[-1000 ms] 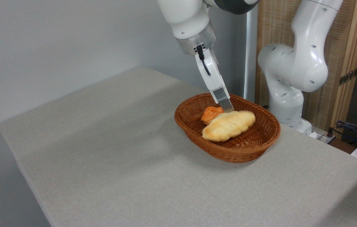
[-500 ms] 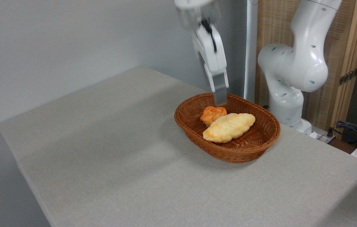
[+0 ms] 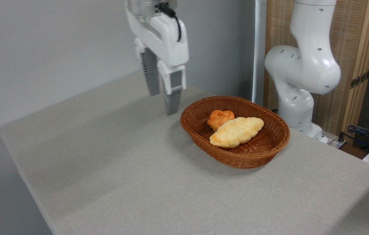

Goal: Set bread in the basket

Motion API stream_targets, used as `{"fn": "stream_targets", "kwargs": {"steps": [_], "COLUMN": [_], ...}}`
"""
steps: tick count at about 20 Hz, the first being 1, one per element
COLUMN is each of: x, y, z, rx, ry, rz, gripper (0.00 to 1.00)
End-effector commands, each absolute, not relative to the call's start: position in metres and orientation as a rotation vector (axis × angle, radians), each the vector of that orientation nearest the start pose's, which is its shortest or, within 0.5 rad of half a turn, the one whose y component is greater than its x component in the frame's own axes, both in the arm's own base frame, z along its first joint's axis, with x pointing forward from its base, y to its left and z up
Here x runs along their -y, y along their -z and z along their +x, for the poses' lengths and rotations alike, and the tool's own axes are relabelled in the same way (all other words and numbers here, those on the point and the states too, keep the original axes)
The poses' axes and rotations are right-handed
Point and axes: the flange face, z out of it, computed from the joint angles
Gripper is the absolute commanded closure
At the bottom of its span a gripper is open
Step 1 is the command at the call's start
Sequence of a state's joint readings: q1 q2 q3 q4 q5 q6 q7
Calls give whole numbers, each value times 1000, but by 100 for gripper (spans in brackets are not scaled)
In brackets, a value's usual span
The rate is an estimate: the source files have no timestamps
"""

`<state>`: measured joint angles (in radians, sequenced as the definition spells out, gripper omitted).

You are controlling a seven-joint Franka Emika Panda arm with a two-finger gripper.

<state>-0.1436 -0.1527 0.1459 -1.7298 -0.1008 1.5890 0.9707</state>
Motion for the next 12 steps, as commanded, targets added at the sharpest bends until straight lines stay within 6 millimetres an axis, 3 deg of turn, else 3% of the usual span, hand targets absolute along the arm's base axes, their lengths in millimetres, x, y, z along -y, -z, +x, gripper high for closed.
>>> {"fn": "stream_targets", "kwargs": {"steps": [1,5,12], "x": [20,35,42], "y": [-638,-637,-619], "z": [536,543,540], "rx": [-1364,-1271,-1320], "ry": [130,172,79], "rz": [-2925,-2942,-2898], "gripper": [0,0,0]}}
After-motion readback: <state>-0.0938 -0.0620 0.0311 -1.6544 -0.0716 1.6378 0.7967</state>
